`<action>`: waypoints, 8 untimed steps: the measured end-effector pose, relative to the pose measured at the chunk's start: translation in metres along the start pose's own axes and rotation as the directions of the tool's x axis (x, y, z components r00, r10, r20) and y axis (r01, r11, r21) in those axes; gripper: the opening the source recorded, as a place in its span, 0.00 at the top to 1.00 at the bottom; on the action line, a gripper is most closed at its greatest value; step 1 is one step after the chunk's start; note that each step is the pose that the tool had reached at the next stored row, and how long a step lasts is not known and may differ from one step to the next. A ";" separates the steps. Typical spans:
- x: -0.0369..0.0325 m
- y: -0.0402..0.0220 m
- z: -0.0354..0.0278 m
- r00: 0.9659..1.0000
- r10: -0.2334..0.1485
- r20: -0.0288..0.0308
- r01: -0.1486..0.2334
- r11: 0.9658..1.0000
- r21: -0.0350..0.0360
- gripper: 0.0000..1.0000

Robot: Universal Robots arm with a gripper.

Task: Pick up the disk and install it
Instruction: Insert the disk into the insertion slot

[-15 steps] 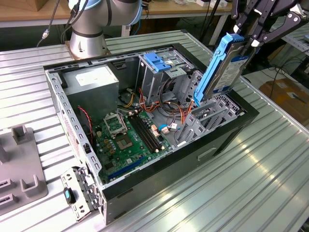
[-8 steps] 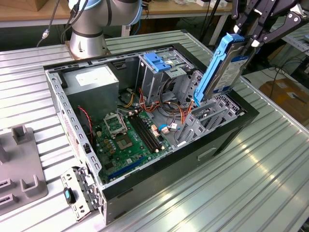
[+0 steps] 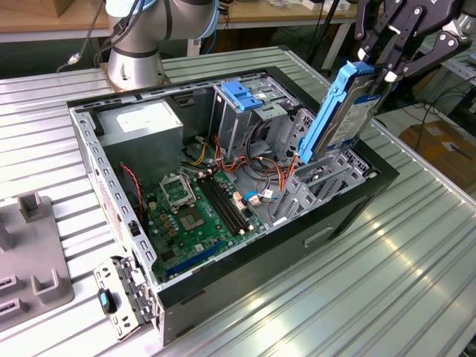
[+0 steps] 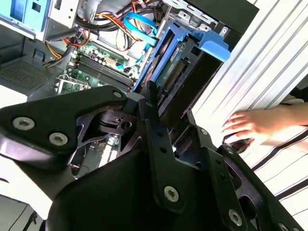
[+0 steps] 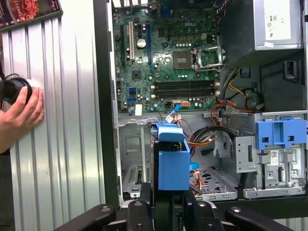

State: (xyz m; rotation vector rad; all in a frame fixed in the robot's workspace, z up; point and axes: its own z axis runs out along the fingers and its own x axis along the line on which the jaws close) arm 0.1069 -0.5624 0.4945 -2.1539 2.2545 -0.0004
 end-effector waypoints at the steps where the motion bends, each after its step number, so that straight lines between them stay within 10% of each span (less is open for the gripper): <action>1: 0.0000 -0.0002 0.0014 1.000 0.000 0.000 0.000 1.000 0.000 0.65; 8: 0.0039 -0.0043 0.0112 1.000 -0.005 -0.004 0.005 1.000 0.000 0.65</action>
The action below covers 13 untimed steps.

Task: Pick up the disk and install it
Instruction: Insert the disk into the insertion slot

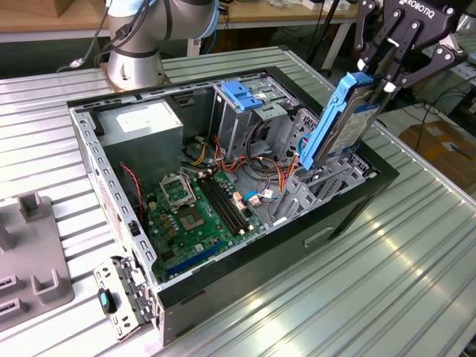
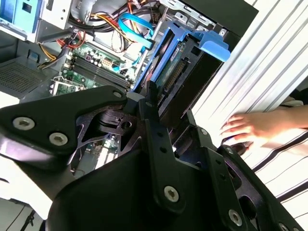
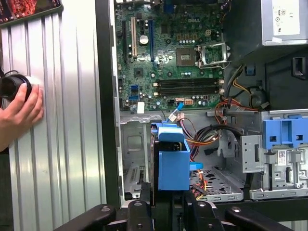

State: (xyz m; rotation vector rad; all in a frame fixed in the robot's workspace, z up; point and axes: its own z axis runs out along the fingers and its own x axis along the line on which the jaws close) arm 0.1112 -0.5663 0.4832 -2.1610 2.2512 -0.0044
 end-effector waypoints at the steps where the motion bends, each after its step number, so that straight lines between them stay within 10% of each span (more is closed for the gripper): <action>1: 0.0003 -0.0001 0.0010 1.000 0.000 -0.001 0.000 1.000 0.000 0.65; 13: 0.0006 -0.0009 0.0199 1.000 -0.005 -0.006 0.005 1.000 0.000 0.65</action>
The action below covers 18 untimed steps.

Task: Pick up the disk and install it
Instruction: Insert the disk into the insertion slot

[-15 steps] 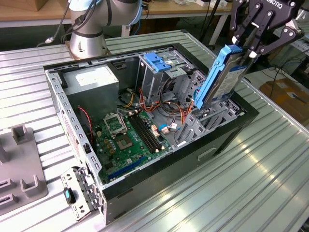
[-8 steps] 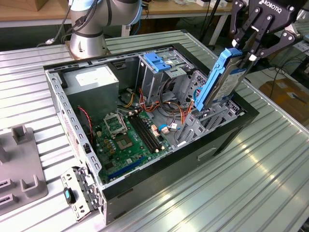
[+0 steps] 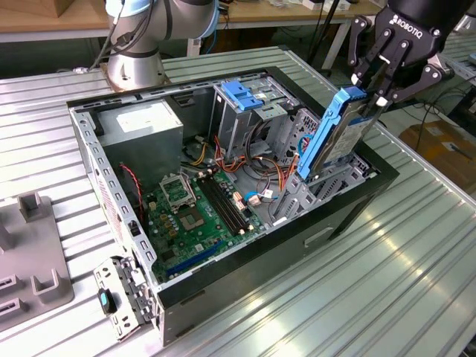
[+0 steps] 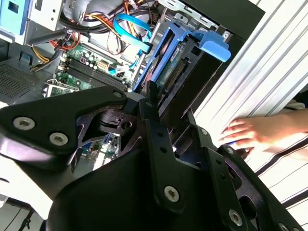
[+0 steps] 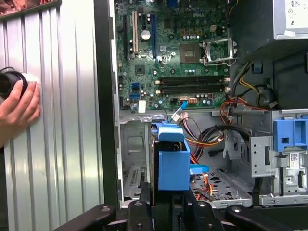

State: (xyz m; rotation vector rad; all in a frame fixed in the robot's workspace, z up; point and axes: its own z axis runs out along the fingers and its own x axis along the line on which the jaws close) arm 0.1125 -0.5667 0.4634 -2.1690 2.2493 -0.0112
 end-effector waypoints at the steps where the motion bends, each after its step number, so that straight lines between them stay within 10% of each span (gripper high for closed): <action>1: -0.0001 0.0000 -0.0001 1.000 0.000 0.000 0.000 1.000 0.000 0.65; 18: 0.0000 0.0002 0.0146 1.000 -0.023 0.000 0.023 1.000 0.000 0.65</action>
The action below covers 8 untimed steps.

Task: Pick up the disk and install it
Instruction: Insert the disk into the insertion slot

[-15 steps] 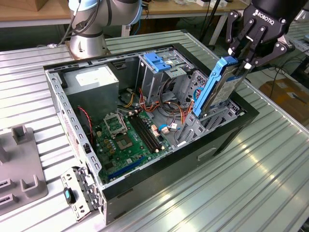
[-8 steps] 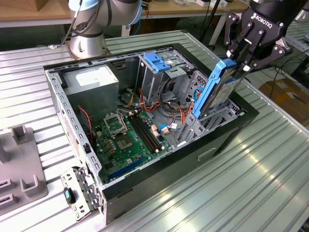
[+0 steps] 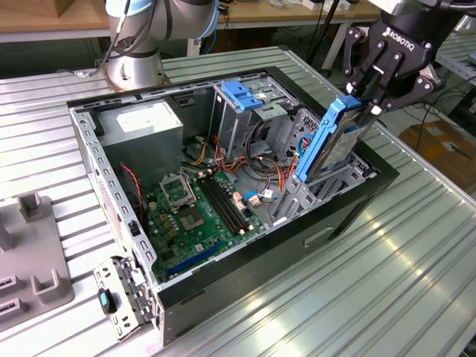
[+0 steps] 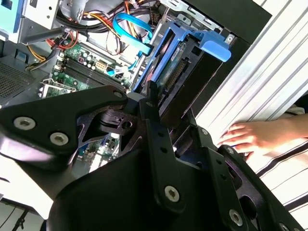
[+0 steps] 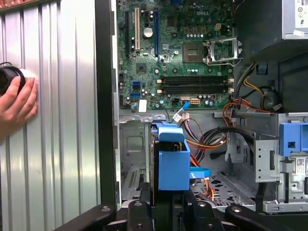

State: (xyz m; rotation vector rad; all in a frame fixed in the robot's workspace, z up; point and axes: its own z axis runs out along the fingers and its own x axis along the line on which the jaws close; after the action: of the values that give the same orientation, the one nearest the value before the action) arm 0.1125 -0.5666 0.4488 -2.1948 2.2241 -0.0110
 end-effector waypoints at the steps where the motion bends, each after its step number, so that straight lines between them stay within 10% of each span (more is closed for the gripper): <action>1: 0.0000 0.0000 0.0012 1.000 0.000 0.000 0.000 1.000 0.000 0.65; 8: 0.0001 0.0003 0.0178 1.000 0.000 0.000 0.000 1.000 0.000 0.65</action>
State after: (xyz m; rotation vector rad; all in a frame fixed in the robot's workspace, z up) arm 0.1125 -0.5666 0.4310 -2.1949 2.2241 -0.0110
